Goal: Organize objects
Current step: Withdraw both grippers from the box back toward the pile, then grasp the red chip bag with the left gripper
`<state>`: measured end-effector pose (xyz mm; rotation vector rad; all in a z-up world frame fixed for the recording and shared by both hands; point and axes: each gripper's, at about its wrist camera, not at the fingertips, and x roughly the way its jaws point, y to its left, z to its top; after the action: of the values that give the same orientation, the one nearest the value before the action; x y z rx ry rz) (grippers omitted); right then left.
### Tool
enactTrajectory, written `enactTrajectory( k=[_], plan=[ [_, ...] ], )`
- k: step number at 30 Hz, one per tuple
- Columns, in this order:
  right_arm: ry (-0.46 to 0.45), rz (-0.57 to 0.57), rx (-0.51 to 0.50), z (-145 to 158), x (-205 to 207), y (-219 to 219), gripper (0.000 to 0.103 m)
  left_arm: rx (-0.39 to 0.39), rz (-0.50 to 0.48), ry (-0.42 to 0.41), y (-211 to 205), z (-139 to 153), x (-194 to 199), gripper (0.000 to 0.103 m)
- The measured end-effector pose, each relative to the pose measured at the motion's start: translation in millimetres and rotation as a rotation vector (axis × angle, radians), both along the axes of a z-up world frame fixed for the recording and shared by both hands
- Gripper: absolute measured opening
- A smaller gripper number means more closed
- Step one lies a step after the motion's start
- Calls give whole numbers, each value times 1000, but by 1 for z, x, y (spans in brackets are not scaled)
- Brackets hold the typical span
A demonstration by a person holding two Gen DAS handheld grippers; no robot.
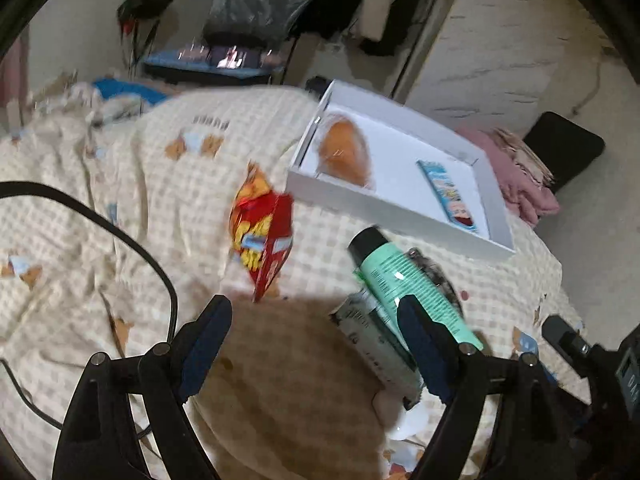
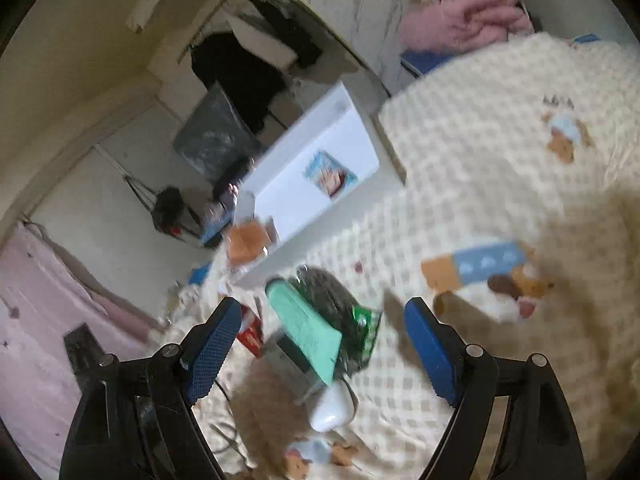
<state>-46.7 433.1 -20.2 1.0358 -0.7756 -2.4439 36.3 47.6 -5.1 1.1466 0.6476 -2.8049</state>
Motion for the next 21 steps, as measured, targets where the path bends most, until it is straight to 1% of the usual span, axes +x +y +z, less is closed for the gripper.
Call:
enactTrajectory(
  k=[1,3,4,5,6,9,11,15,21],
  plan=[
    [-12,-4,3,-2,-1,1,85,24,6,-10,-4,-3,-1,85],
    [-33,-6,-14,-5,-2,3,85,73,29,-28,-13,-8,0,78],
    [-37,-9,-15,-5,-2,4,85,97,44,-32,-18,-11,0,77],
    [-39,-9,-9,-5,-2,3,85,137,70,-33,-25,-14,-1,76],
    [-44,-8,3,-5,-2,1,85,160,93,-34,-30,-16,-1,76],
    [-27,1,4,-1,1,0,85,205,165,-42,-41,-26,0,76],
    [-11,8,-16,4,2,2,85,210,196,-50,-45,-29,0,76],
    [-1,8,-34,9,0,1,85,191,177,-28,-44,-24,-2,76],
    [11,26,8,11,1,-10,85,93,111,-19,-32,-17,-10,76]
  ],
)
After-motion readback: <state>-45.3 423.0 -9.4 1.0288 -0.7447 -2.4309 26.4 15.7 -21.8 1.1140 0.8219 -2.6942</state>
